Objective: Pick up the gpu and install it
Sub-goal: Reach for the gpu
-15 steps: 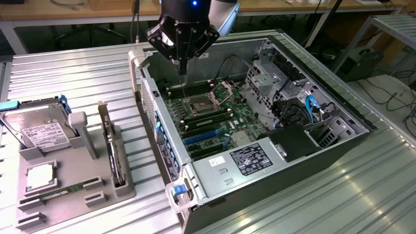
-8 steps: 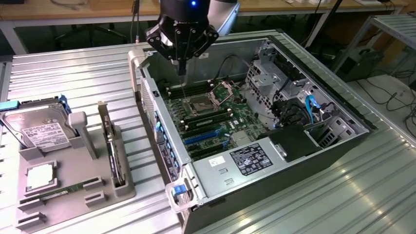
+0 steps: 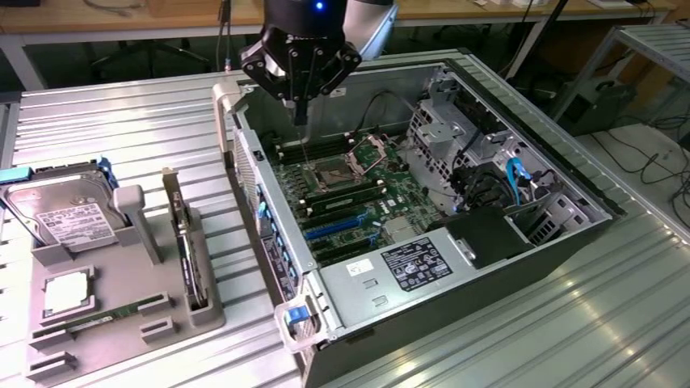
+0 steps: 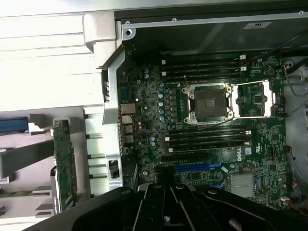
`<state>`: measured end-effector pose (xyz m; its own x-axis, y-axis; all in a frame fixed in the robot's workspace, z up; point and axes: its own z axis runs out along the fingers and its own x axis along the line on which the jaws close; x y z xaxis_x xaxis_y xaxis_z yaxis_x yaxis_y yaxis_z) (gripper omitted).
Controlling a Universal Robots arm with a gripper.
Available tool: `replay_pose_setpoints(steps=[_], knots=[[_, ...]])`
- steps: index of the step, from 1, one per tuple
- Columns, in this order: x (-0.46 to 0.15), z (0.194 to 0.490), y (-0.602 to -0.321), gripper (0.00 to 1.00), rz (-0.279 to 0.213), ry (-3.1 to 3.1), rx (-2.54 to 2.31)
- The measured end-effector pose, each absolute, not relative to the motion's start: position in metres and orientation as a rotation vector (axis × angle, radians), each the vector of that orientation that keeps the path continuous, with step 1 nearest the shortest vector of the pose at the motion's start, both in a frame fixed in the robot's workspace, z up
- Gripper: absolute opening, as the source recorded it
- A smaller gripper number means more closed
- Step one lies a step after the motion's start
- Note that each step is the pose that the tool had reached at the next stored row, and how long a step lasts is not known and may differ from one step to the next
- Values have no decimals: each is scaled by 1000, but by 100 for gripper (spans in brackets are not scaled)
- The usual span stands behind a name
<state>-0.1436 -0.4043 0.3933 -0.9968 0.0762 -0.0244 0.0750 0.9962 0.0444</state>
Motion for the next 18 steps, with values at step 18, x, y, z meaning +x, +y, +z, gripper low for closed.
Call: replay_pose_setpoints(steps=[18], knots=[[-148, 393, -406, 11, 68, 3113, 118]])
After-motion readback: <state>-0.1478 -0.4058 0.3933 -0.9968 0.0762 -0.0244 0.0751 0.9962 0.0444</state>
